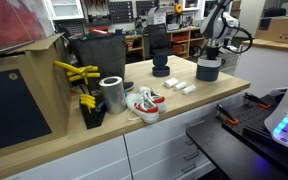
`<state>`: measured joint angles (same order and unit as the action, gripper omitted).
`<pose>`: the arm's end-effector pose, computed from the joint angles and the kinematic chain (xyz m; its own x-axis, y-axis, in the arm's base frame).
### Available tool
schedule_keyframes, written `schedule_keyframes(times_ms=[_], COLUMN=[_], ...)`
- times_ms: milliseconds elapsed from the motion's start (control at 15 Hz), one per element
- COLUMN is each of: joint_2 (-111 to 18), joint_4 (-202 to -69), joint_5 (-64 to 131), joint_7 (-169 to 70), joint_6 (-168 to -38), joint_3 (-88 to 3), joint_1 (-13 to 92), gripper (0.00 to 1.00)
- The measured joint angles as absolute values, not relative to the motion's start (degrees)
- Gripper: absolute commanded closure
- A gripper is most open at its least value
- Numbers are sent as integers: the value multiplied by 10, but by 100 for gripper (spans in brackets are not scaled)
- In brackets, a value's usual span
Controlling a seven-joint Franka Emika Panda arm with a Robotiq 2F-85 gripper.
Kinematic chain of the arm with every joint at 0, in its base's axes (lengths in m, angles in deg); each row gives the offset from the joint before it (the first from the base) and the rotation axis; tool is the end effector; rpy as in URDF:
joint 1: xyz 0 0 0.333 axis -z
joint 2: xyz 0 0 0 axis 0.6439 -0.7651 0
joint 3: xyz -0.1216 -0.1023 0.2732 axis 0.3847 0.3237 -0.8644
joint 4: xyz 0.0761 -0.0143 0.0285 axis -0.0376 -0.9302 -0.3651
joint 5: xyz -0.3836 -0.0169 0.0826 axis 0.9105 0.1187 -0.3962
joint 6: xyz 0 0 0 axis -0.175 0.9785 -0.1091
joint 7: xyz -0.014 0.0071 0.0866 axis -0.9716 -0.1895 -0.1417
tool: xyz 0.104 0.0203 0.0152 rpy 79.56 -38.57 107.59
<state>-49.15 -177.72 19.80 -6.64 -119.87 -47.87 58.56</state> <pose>0.4847 -0.1544 0.1871 0.9800 0.1979 0.0189 0.1988 -0.9753 -0.0965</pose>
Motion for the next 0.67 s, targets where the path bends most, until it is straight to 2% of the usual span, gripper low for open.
schedule_keyframes(times_ms=[667], joint_2=[-504], joint_4=[-1775], joint_5=[79], joint_7=[43], joint_6=[-1199], joint_3=[-490], joint_1=[641], gripper=[100])
